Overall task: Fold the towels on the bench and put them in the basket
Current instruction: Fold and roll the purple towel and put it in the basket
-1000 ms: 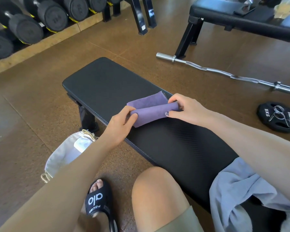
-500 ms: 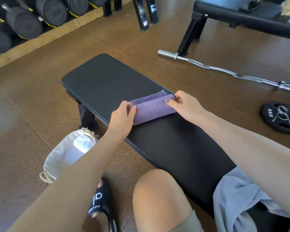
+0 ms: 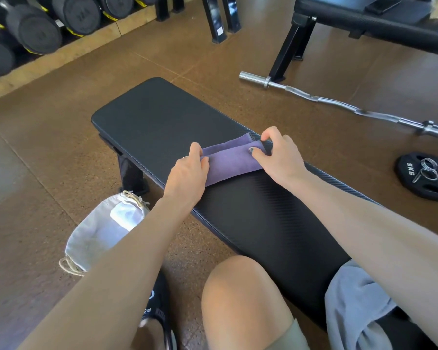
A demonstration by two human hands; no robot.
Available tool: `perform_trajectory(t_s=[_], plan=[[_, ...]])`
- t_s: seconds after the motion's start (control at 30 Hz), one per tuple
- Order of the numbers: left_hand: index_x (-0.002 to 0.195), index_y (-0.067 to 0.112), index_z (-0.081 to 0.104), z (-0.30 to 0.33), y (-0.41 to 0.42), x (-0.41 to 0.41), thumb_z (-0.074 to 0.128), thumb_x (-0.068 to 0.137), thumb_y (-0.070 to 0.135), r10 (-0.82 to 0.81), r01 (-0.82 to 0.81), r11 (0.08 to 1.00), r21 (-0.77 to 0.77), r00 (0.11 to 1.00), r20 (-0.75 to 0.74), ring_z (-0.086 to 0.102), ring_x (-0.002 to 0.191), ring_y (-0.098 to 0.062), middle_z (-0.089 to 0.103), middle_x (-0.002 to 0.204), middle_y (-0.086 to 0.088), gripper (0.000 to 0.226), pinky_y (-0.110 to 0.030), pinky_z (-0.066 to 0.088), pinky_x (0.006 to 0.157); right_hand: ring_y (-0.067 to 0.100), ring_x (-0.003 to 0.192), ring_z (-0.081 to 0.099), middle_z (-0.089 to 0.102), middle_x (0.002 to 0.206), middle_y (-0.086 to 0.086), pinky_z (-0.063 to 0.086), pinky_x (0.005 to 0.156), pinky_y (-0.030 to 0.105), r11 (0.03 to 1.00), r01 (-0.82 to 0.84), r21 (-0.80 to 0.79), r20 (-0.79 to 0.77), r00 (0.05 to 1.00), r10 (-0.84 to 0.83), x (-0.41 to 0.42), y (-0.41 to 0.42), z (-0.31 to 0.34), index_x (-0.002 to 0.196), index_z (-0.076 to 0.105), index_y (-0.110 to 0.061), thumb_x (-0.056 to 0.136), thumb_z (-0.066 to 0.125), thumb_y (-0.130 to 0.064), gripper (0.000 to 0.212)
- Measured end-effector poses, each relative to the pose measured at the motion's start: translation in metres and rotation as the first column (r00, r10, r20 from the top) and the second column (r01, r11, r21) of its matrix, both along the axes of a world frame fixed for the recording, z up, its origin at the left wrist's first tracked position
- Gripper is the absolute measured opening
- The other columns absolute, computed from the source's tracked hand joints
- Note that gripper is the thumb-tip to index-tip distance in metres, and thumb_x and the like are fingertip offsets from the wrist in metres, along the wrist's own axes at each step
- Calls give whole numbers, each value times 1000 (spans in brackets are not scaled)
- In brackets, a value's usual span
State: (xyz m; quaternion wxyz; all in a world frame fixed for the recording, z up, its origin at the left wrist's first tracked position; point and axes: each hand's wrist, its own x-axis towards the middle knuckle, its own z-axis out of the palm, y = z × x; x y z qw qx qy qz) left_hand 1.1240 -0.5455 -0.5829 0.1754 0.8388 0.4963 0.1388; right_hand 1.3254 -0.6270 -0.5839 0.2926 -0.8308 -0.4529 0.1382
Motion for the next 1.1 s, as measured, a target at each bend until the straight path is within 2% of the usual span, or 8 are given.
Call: perform_trajectory(t_s=[0.17,0.3,0.37,0.53,0.63,0.8,0.93,1.1], plan=[[114,16,46,0,2,-5,61,93,11,-23,93,946,311,974,-224,49,74,-25,45,104,-8,26,-35,44,56,27,88,53,43,110,11,50,75,39,981,-159,115,272,954,123,-5,3,-4,117,56,-19,96,59,-19,21],[107,16,57,3,0,-1,72,75,1,-304,443,771,458,888,-346,52,89,-30,55,114,-11,38,-38,44,68,32,100,54,58,112,10,47,83,44,917,-396,42,630,723,283,-1,4,-10,99,66,-11,84,64,-1,18],[116,15,58,3,-2,-2,68,83,3,-361,475,785,397,873,-329,55,108,-29,56,126,-8,36,-37,49,79,33,104,60,66,110,9,48,91,44,873,-487,-28,654,651,385,5,3,-10,101,69,-8,80,67,1,24],[116,6,63,-3,-4,-10,58,90,19,-400,445,826,345,895,-195,63,108,-28,65,120,-8,29,-38,55,85,27,108,63,69,115,6,47,99,40,849,-523,-77,544,691,476,12,-5,3,115,67,-8,90,42,-23,38],[118,7,61,-8,-4,-10,67,85,35,-397,451,821,349,891,-219,63,107,-25,67,120,-7,43,-33,52,90,21,108,60,66,118,-1,44,100,37,807,-568,-164,530,639,557,20,-2,6,122,62,-15,87,56,-39,42],[100,8,59,-2,-3,-5,62,82,14,-362,430,817,383,901,-240,65,82,-28,67,93,-6,19,-34,46,60,20,100,62,68,110,-4,47,94,41,782,-603,-161,466,652,598,26,11,9,122,64,-20,86,64,-44,43],[108,15,52,8,7,-10,51,91,27,-311,339,911,235,938,-151,62,80,-29,64,94,-1,21,-36,46,64,15,87,62,69,94,-8,50,78,35,822,-560,-104,216,794,568,22,16,18,107,68,-25,92,63,-45,27],[111,25,52,14,20,-27,55,97,37,-222,238,966,-99,963,150,63,79,-22,66,87,-1,19,-36,52,75,13,78,61,67,83,-5,46,70,31,900,-432,-55,-118,898,424,21,21,16,90,67,-23,93,60,-54,32]])
